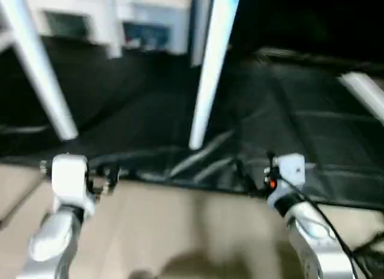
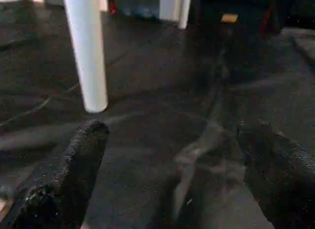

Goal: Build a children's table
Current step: Flip table

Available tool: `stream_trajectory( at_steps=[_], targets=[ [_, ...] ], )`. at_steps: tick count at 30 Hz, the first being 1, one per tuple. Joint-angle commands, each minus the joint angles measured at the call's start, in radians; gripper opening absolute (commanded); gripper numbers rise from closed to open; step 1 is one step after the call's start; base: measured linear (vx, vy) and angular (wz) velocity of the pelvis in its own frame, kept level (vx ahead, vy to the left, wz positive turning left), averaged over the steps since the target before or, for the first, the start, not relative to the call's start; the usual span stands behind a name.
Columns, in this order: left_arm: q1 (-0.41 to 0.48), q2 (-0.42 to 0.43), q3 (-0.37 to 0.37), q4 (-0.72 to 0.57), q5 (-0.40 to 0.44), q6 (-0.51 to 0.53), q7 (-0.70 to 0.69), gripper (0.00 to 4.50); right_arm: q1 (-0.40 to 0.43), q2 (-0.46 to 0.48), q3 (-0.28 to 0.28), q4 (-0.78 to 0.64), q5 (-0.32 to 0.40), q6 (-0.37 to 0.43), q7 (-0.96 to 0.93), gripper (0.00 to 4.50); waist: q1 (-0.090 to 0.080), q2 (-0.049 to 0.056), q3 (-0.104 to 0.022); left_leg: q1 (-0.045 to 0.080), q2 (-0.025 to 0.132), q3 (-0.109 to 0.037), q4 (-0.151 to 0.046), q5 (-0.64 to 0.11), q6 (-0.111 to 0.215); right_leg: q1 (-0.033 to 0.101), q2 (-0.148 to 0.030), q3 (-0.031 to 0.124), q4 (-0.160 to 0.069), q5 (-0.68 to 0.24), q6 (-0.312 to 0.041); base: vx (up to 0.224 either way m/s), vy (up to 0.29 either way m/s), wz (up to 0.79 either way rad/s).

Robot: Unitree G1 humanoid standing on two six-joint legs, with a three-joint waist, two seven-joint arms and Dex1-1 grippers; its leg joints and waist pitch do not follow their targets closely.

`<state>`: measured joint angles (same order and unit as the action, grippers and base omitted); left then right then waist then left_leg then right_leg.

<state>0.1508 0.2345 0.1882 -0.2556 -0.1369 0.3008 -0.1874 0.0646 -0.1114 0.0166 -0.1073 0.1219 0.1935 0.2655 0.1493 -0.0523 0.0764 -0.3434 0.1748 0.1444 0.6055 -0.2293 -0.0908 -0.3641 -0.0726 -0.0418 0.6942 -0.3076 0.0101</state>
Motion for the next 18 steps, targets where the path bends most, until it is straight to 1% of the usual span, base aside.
stream_trajectory(
  at_steps=[1,2,3,4,5,6,7,9,11,13,15,18],
  targets=[
    [-0.038,-0.014,0.024,-0.002,-0.013,-0.002,0.032,4.33,0.006,-0.005,-0.009,-0.028,0.014,0.019,0.001,4.50,-0.015,0.018,-0.041,0.014,0.053,-0.018,-0.092,-0.288,-0.031,-0.008,-0.051,0.058,-0.150,-0.342,-0.086,0.000,0.000,0.00],
    [-0.042,-0.018,0.031,0.000,-0.016,-0.004,0.039,4.33,0.009,-0.004,-0.009,-0.030,0.015,0.019,0.002,4.50,-0.017,0.021,-0.046,0.012,0.057,-0.021,-0.099,-0.306,-0.031,-0.001,-0.053,0.056,-0.147,-0.300,-0.096,0.000,0.000,0.00],
    [-0.045,-0.015,0.031,0.000,-0.016,-0.010,0.037,4.33,0.014,-0.008,-0.004,-0.037,0.015,0.036,0.008,4.50,-0.025,0.022,-0.047,-0.005,0.055,-0.023,-0.105,-0.311,-0.030,0.009,-0.055,0.054,-0.146,-0.253,-0.102,0.000,0.000,0.00],
    [-0.045,-0.009,0.021,-0.001,-0.013,-0.013,0.027,4.33,0.013,-0.007,-0.008,-0.036,0.020,0.060,0.005,4.50,-0.029,0.025,-0.053,-0.014,0.054,-0.024,-0.108,-0.273,-0.028,0.018,-0.055,0.051,-0.145,-0.201,-0.101,0.000,0.000,0.00],
    [-0.045,-0.009,0.021,-0.001,-0.013,-0.013,0.027,4.33,0.013,-0.007,-0.008,-0.036,0.020,0.060,0.005,4.50,-0.036,0.027,-0.055,-0.021,0.052,-0.022,-0.107,-0.239,-0.028,0.020,-0.051,0.049,-0.143,-0.133,-0.097,0.000,0.000,0.00],
    [-0.045,-0.009,0.021,-0.001,-0.013,-0.013,0.027,4.33,0.013,-0.007,-0.008,-0.036,0.020,0.060,0.005,4.50,-0.039,0.029,-0.059,-0.018,0.052,-0.021,-0.107,-0.238,-0.032,0.020,-0.052,0.049,-0.143,-0.112,-0.100,0.000,0.000,0.00],
    [-0.045,-0.009,0.021,-0.001,-0.013,-0.013,0.027,4.33,0.013,-0.007,-0.008,-0.036,0.020,0.060,0.005,4.50,-0.049,0.026,-0.067,-0.017,0.052,-0.017,-0.101,-0.214,-0.032,0.020,-0.050,0.049,-0.140,-0.031,-0.108,0.000,0.000,0.00],
    [-0.045,-0.009,0.021,-0.001,-0.013,-0.013,0.027,4.33,0.013,-0.007,-0.008,-0.036,0.020,0.060,0.005,4.50,-0.055,0.024,-0.066,-0.022,0.049,-0.014,-0.100,-0.202,-0.027,0.021,-0.049,0.049,-0.138,0.012,-0.111,0.000,0.000,0.00],
    [-0.045,-0.009,0.021,-0.001,-0.013,-0.013,0.027,4.33,0.013,-0.007,-0.008,-0.036,0.020,0.060,0.005,4.50,-0.066,0.025,-0.069,-0.023,0.048,-0.012,-0.097,-0.178,-0.017,0.025,-0.048,0.048,-0.134,0.067,-0.118,0.000,0.000,0.00],
    [-0.045,-0.009,0.021,-0.001,-0.013,-0.013,0.027,4.33,0.013,-0.007,-0.008,-0.036,0.020,0.060,0.005,4.50,-0.068,0.025,-0.070,-0.020,0.049,-0.010,-0.093,-0.159,-0.009,0.025,-0.047,0.049,-0.133,0.104,-0.124,0.000,0.000,0.00],
    [-0.045,-0.009,0.021,-0.001,-0.013,-0.013,0.027,4.33,0.013,-0.007,-0.008,-0.036,0.020,0.060,0.005,4.50,-0.066,0.025,-0.070,-0.019,0.048,-0.007,-0.091,-0.142,-0.002,0.026,-0.048,0.049,-0.133,0.128,-0.129,0.000,0.000,0.00],
    [-0.045,-0.009,0.021,-0.001,-0.013,-0.013,0.027,4.33,0.013,-0.007,-0.008,-0.036,0.020,0.060,0.005,4.50,-0.064,0.026,-0.068,-0.016,0.050,-0.005,-0.092,-0.142,-0.001,0.026,-0.048,0.049,-0.133,0.128,-0.132,0.000,0.000,0.00]
  ],
)
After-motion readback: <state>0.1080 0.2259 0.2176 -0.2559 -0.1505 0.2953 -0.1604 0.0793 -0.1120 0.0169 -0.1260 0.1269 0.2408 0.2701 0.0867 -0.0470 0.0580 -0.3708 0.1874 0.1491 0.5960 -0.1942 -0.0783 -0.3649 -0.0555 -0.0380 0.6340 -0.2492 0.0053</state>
